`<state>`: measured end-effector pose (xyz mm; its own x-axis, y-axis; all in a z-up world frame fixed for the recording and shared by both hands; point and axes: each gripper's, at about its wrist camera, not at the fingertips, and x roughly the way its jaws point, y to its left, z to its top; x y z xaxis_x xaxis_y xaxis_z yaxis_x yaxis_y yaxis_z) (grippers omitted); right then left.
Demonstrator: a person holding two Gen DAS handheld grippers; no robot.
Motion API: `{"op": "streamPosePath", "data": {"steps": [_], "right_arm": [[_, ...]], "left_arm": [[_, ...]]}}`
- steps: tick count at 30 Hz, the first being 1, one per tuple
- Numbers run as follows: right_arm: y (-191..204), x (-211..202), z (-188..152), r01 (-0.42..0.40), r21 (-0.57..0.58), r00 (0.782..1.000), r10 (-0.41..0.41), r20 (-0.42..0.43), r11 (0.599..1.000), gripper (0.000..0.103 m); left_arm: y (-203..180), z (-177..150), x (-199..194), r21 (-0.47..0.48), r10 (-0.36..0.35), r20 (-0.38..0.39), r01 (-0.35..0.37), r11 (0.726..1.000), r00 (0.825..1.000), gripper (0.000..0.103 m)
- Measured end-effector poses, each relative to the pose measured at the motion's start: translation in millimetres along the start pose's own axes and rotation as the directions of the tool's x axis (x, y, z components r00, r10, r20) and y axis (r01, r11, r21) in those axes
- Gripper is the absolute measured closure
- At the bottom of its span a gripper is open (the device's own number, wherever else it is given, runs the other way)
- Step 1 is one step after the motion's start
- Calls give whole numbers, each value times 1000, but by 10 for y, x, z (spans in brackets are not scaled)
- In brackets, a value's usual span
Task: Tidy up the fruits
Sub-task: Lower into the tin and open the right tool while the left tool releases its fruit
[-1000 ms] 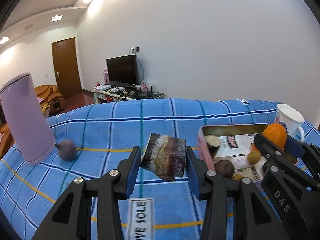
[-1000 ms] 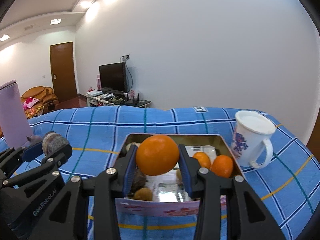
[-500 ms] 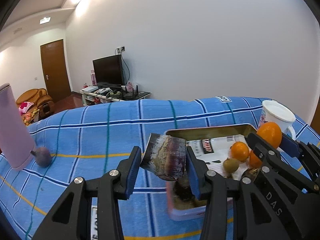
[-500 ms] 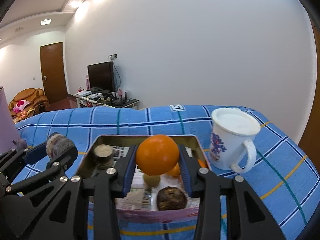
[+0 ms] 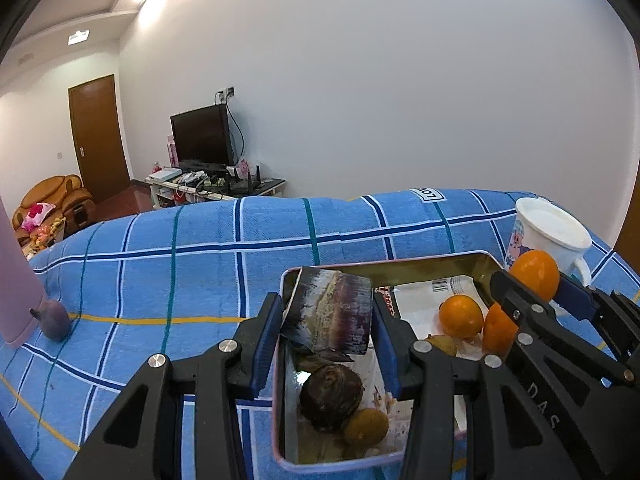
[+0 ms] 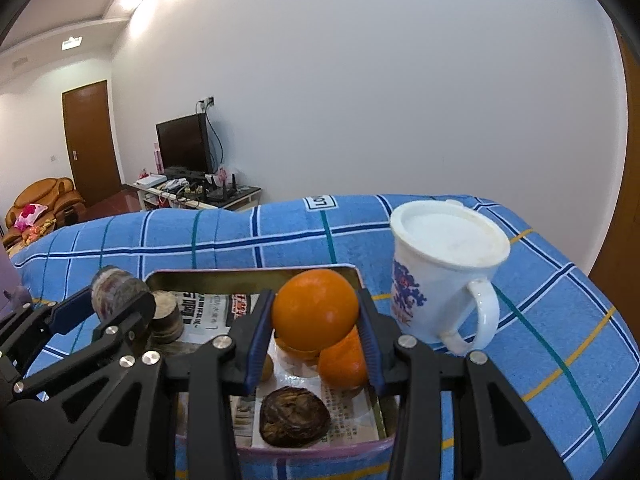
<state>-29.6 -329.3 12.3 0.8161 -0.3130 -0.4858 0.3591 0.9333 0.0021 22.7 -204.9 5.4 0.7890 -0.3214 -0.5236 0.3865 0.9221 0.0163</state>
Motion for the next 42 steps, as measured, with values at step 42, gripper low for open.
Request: {"op": "streamPosePath", "data": {"steps": [42], "right_arm": [[-7,258,-51,-139,33,984,142,-104,990,58]], "left_arm": [[27,-41,111,39,14,-23,-13,999,1000,57]]}}
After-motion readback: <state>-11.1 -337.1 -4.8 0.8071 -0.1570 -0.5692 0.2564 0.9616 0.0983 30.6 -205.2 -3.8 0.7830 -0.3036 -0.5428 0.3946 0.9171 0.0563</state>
